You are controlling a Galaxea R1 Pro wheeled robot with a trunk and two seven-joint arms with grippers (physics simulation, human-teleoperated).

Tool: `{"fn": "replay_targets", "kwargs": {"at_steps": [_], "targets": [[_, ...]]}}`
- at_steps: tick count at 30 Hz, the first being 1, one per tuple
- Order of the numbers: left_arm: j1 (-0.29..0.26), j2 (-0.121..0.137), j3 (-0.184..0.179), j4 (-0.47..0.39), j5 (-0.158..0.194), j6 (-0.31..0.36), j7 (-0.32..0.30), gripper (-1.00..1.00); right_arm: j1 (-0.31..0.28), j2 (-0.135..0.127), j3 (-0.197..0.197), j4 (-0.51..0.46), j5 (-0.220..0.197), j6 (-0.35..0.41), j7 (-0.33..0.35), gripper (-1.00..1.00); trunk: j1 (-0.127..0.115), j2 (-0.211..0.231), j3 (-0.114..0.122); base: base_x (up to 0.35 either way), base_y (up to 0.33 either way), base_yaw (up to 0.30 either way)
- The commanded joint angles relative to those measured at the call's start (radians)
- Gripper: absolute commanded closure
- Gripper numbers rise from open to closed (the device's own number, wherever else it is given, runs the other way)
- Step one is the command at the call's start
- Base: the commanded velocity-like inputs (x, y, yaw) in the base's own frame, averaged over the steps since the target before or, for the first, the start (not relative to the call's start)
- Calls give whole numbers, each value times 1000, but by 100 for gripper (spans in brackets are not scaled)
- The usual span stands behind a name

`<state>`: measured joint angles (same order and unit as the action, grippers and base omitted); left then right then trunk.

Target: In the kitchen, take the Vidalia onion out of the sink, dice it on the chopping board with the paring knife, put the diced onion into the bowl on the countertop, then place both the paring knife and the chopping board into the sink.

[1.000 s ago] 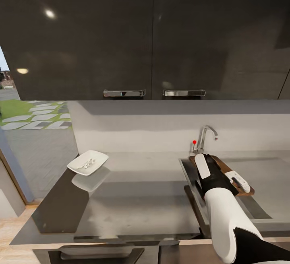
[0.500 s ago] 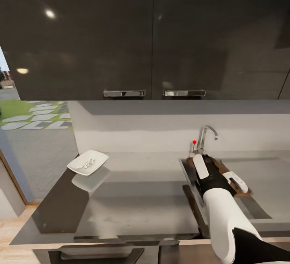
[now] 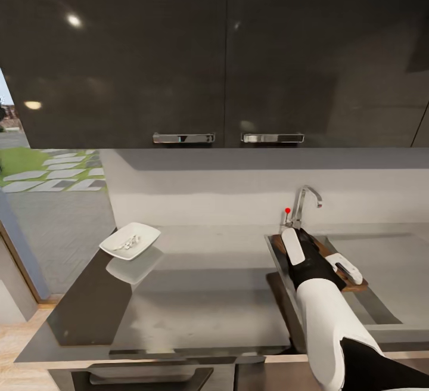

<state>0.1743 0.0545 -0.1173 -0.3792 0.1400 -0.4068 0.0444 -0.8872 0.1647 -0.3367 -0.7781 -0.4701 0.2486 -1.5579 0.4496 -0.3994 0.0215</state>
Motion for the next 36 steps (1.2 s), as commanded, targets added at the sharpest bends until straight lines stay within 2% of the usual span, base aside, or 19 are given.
{"fn": "replay_targets", "kwargs": {"at_steps": [1,10,22,25,29,36], "targets": [[1,1,-9,4,9,-1,5,-100,0,-1,-2,-1,-2,11,-3,100,0,-1,0,0,0,0],[1,1,-10,55,9,-1,8,-100,0,-2,-2,-1,-2,11,-2,100,0,-1,0,63,-144,0],[1,1,-10,58,9,-1,8,-100,0,2,-2,3,-2,5,3,100,0,-1,0,8,-26,0],[1,1,-10,58,9,-1,8,-100,0,0,-3,26,-2,3,30,100,0,-1,0,0,0,0],[1,1,-10,59,9,-1,8,-100,1,-13,-7,89,0,-24,106,100,0,-1,0,0,0,0],[1,1,-10,59,9,-1,8,-100,1,-37,-8,137,-1,-57,142,100,0,-1,0,0,0,0]]}}
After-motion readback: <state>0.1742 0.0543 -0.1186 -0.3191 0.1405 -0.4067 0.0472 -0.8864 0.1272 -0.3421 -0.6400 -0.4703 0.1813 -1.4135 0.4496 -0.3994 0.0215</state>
